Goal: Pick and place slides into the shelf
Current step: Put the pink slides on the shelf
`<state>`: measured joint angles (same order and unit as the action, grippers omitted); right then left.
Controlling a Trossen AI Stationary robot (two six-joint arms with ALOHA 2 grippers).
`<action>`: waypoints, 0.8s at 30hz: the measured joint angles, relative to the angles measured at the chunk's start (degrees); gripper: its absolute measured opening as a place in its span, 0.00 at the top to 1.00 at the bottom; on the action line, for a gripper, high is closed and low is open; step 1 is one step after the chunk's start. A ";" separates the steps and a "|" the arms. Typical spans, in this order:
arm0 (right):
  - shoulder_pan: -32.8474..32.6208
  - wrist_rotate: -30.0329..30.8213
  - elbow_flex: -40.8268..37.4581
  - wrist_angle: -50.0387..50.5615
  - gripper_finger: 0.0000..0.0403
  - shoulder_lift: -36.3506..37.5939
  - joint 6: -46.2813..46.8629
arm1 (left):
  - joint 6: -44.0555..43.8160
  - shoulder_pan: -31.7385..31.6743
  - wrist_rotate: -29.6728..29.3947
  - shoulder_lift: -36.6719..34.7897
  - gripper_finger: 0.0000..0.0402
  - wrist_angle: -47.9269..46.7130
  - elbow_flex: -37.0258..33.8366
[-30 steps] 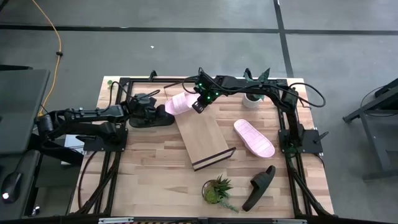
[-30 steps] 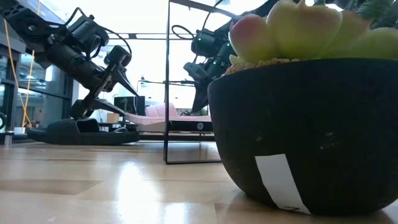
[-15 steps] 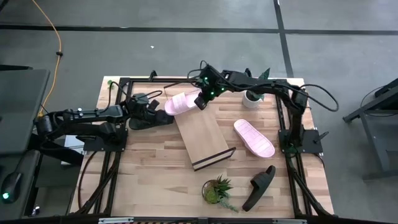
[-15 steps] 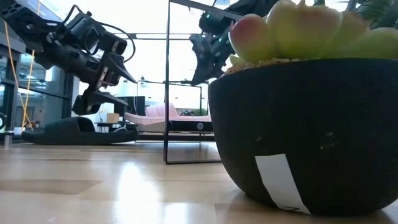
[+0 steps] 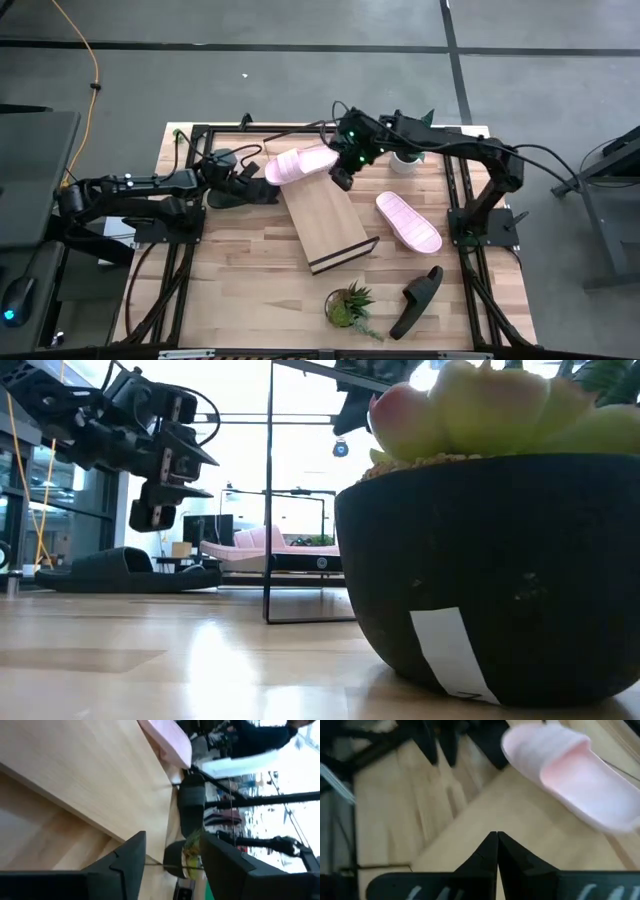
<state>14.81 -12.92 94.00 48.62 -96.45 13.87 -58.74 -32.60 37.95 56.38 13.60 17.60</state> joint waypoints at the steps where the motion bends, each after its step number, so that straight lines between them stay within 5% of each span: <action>1: -0.64 2.14 0.00 1.95 1.00 0.49 -0.15 | 0.00 0.79 -0.02 -0.25 0.59 0.03 0.00; 5: -3.16 8.08 0.00 8.72 1.00 1.43 0.34 | -0.08 5.01 -2.17 -1.28 0.65 0.09 0.01; 17: -8.18 10.71 0.00 26.56 1.00 1.54 1.29 | -3.02 17.20 -16.39 -14.18 0.75 -0.91 2.45; 24: -10.65 12.25 -2.60 29.35 1.00 4.78 3.49 | 1.18 22.65 -25.04 -18.95 0.76 -14.51 10.66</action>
<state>4.15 -0.67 91.40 77.97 -91.67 17.35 -57.56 -9.95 12.91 37.43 -0.91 28.25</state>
